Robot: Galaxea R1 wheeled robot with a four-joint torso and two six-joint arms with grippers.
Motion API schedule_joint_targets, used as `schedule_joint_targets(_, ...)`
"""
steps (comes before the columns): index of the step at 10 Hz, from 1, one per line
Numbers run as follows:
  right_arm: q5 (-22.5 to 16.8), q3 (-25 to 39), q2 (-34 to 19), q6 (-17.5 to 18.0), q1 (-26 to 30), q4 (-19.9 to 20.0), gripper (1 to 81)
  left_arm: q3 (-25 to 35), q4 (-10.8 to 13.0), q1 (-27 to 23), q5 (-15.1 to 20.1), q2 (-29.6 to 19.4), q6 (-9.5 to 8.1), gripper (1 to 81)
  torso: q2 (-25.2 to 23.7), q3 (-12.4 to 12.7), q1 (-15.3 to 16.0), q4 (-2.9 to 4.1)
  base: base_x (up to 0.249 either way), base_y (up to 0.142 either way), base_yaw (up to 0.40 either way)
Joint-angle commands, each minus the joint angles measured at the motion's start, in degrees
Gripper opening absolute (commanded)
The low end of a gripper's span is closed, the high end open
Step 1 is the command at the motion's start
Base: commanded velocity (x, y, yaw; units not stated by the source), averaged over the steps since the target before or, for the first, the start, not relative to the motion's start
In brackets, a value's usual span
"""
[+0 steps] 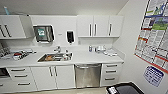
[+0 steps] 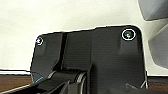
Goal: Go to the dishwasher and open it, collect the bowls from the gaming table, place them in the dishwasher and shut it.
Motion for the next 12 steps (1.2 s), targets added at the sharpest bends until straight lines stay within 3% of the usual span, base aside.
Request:
schedule_joint_targets(1, -2.8, 0.3, -0.6, 0.0, 3.3, 0.1, 81.1, 0.7, -0.2, -3.3, 2.7, -0.4, 0.11, 81.1, 0.0, 0.0, 0.0, 0.00, 0.147, 0.068, 0.000)
schedule_joint_targets(6, -2.9, 0.2, -0.6, 0.0, 3.3, 0.1, 81.1, 0.8, -0.2, -3.4, 2.7, -0.3, 0.11, 81.1, 0.0, 0.0, 0.0, 0.00, 0.147, 0.064, 0.000)
schedule_joint_targets(12, -2.9, 0.1, -0.6, 0.0, 3.3, 0.1, 81.1, 0.7, -0.1, -3.5, 2.7, -0.3, 0.11, 81.1, 0.0, 0.0, 0.0, 0.00, 0.147, 0.000, 0.000)
